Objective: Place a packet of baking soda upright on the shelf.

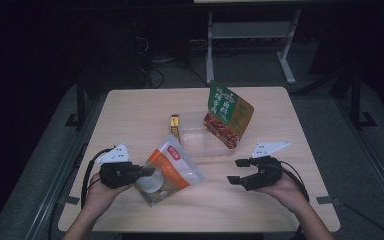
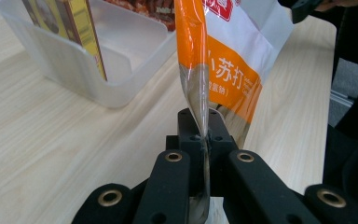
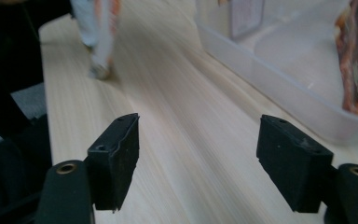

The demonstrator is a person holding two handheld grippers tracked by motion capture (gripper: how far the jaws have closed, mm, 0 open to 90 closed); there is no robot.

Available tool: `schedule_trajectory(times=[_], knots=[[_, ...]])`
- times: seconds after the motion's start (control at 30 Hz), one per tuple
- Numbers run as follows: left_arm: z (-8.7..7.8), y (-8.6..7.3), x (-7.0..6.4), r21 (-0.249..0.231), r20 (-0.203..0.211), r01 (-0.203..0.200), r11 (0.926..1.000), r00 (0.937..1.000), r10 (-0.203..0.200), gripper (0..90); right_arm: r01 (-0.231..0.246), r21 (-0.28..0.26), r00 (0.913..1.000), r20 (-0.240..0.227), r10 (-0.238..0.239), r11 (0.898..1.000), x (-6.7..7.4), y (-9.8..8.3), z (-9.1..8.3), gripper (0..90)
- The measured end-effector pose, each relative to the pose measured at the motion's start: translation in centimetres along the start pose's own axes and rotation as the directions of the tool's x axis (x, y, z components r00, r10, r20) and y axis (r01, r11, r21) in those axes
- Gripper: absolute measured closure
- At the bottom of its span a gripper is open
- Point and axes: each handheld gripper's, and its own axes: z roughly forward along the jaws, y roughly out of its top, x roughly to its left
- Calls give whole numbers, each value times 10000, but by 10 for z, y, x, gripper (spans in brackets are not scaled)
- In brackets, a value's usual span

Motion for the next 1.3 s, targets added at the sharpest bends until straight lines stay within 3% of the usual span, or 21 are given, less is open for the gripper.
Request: schedule_trajectory(times=[0.2,0.4,0.5,0.77,1.0,1.07,1.2,1.3], knots=[[7,6,-2,-128,22,2,9999,10000,-2,886,416,-373,9979,-478,-433,9984,10,15,3,312],[12,12,-3,-348,232,115,9993,9997,-107,886,739,-558,9896,-1194,-802,9957,18,34,18,355],[14,17,-4,-542,283,73,9985,9996,-58,886,1130,-499,9829,-1402,-1190,9923,21,44,30,395],[18,20,-7,-934,578,267,9953,9981,-214,887,1321,-544,9697,-1999,-1404,9897,25,68,48,616],[20,18,-5,-1070,780,394,9935,9965,-311,887,1421,-232,9625,-2303,-1436,9896,26,69,55,782],[20,18,-6,-1099,817,405,9931,9962,-316,886,1516,-290,9603,-2323,-1542,9880,26,69,55,872],[22,18,-6,-1141,971,450,9924,9947,-339,885,1632,-282,9545,-2482,-1651,9862,26,70,53,898],[25,17,-7,-1057,933,207,9942,9956,-108,877,1781,-354,9481,-2614,-1811,9834,27,70,50,900]])
